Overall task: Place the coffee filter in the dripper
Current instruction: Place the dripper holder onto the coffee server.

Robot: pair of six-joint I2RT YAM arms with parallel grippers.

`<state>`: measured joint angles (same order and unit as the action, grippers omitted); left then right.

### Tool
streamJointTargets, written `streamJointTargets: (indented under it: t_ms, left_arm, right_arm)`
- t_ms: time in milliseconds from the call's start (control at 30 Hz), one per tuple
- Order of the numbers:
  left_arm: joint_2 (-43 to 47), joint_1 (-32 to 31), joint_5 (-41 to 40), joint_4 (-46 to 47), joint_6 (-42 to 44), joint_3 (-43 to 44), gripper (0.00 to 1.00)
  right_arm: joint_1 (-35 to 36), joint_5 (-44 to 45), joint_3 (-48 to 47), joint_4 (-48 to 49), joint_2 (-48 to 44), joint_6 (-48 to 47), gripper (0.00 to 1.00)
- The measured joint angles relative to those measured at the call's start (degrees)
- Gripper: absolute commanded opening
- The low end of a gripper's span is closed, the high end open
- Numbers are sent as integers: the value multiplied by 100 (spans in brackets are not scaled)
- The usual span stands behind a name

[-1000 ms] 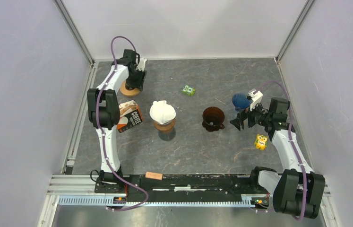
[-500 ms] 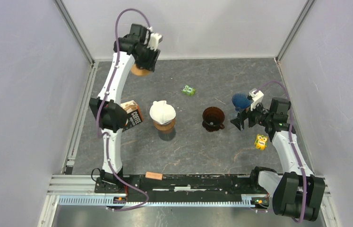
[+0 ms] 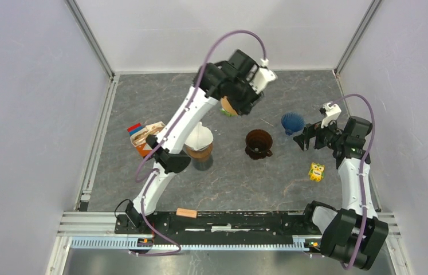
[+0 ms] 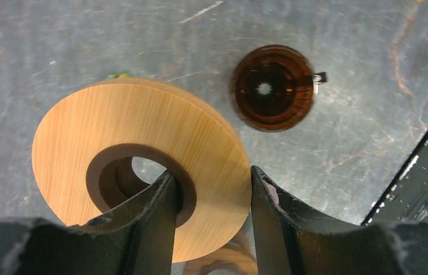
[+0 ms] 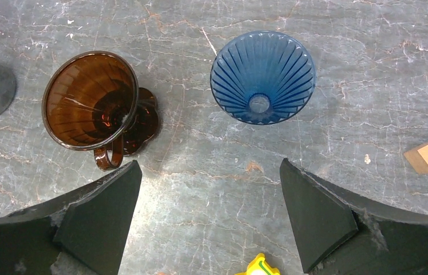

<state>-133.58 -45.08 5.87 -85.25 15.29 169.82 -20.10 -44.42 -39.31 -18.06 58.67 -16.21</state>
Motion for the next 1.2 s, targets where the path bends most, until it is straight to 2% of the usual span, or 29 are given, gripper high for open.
streamJointTargets:
  t_ms: [167, 300, 867, 1200]
  left_arm:
    - [-437, -612, 11, -122, -2, 234, 2]
    - [-623, -846, 28, -122, -7, 337, 2]
    - [-660, -940, 776, 267, -249, 393, 2]
    - [-317, -1084, -116, 614, -581, 402, 2]
  right_arm:
    - [-22, 31, 0, -131, -186, -28, 98]
    - [-22, 74, 0, -192, -337, -85, 98]
    - [-22, 92, 144, -254, -332, -96, 98]
    - [-22, 87, 168, -212, -273, -9, 98]
